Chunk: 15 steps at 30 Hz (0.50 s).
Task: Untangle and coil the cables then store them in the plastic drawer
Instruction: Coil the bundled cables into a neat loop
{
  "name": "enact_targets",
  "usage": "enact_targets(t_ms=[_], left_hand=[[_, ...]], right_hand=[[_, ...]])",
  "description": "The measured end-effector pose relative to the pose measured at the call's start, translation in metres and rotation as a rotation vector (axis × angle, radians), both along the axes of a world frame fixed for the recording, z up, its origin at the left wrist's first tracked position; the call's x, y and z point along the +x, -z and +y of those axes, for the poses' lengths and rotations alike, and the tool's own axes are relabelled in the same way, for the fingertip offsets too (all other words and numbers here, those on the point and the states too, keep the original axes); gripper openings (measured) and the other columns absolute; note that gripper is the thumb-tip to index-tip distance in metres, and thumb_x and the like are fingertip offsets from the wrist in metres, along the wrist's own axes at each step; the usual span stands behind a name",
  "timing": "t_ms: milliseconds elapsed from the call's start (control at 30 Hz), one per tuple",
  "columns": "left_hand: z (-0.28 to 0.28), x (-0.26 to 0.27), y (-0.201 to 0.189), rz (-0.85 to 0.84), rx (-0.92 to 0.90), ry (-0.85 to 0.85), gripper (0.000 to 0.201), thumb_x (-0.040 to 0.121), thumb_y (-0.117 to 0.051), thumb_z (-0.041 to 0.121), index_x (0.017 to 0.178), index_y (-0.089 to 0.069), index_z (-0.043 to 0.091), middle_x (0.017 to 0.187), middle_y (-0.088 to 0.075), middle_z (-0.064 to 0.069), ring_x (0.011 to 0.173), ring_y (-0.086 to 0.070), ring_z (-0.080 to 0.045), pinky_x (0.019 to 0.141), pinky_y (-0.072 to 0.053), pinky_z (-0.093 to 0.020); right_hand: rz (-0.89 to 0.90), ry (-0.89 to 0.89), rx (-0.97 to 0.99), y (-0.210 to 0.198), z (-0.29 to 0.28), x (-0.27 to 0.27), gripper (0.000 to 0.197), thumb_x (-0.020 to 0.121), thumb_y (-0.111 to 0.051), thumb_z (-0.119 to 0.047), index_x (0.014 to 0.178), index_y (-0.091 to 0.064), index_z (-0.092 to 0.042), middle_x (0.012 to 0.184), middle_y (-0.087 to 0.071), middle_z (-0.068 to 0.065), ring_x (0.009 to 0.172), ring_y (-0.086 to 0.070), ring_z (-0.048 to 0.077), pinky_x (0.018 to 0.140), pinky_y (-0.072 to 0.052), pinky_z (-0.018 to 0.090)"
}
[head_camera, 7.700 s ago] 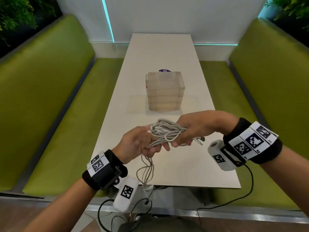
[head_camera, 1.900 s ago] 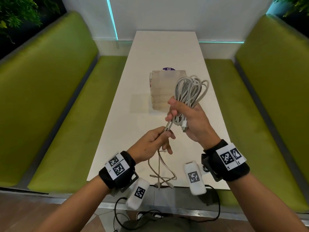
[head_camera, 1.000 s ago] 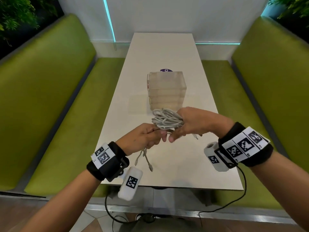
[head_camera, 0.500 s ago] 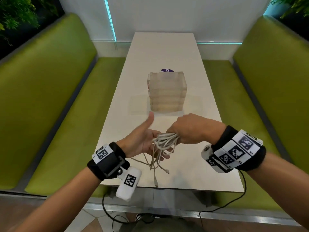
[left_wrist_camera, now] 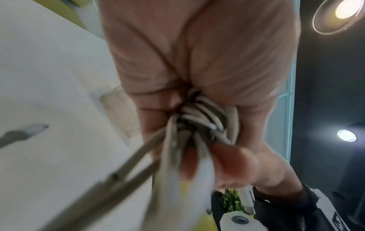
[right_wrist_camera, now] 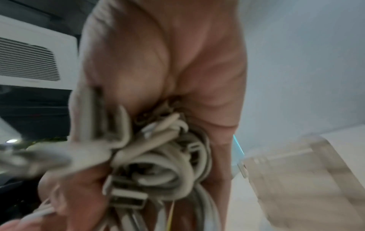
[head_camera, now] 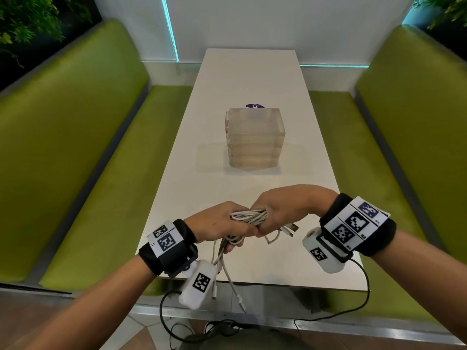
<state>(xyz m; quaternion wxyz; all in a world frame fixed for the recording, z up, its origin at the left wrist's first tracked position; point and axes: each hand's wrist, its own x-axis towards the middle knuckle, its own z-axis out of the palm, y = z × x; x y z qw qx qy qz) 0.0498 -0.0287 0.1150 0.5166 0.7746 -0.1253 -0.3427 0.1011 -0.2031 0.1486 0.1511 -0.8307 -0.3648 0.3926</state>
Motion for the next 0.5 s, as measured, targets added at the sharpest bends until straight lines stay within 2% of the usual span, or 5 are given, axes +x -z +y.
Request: enact_targets(t_ms=[67,167,333,433,500], left_hand=[[0.001,0.001,0.002,-0.019,-0.005,0.003,0.010,0.089,-0.062,0.017,0.087,-0.065,0.008,0.060,-0.058,-0.008,0.044,-0.051,-0.024,0.046,-0.044,-0.026],[-0.001,0.002,0.004,-0.031,-0.026,-0.006,0.011,0.087,-0.063,0.019,0.086,-0.065,0.009,0.059,-0.057,-0.008,0.045,-0.049,-0.026,0.045,-0.041,-0.026],[-0.003,0.005,0.011,-0.056,-0.049,-0.043,0.010,0.087,-0.063,0.019,0.077,-0.061,0.017,0.059,-0.057,-0.007,0.046,-0.049,-0.025,0.048,-0.040,-0.029],[-0.004,0.004,0.014,-0.027,-0.122,-0.106,0.018,0.085,-0.067,0.024,0.089,-0.059,0.008,0.066,-0.057,-0.009,0.050,-0.052,-0.022,0.050,-0.044,-0.030],[-0.002,0.003,0.017,0.009,-0.215,-0.155,0.024,0.083,-0.067,0.026,0.100,-0.062,0.010,0.075,-0.062,-0.006,0.062,-0.062,-0.024,0.057,-0.049,-0.031]], right_hand=[[0.064,0.023,0.037,0.003,-0.001,0.000,0.013,0.082,-0.066,-0.023,0.083,-0.067,-0.010,0.067,-0.063,-0.004,0.056,-0.051,0.005,0.048,-0.036,0.012],[0.080,0.041,0.046,0.004,-0.002,0.002,0.012,0.083,-0.064,-0.021,0.081,-0.066,-0.009,0.076,-0.071,0.003,0.062,-0.059,0.009,0.053,-0.041,0.015],[0.052,0.059,0.034,0.005,-0.003,0.003,0.010,0.086,-0.059,-0.018,0.077,-0.059,-0.013,0.064,-0.065,-0.006,0.056,-0.061,0.007,0.051,-0.043,0.014],[-0.055,0.051,0.005,0.005,-0.005,0.004,0.008,0.085,-0.056,-0.018,0.086,-0.061,-0.012,0.072,-0.069,-0.005,0.065,-0.065,0.010,0.050,-0.044,0.013],[-0.106,0.059,0.010,0.003,-0.007,0.008,0.009,0.086,-0.054,-0.016,0.088,-0.062,-0.013,0.077,-0.070,-0.006,0.069,-0.066,0.010,0.048,-0.043,0.010]])
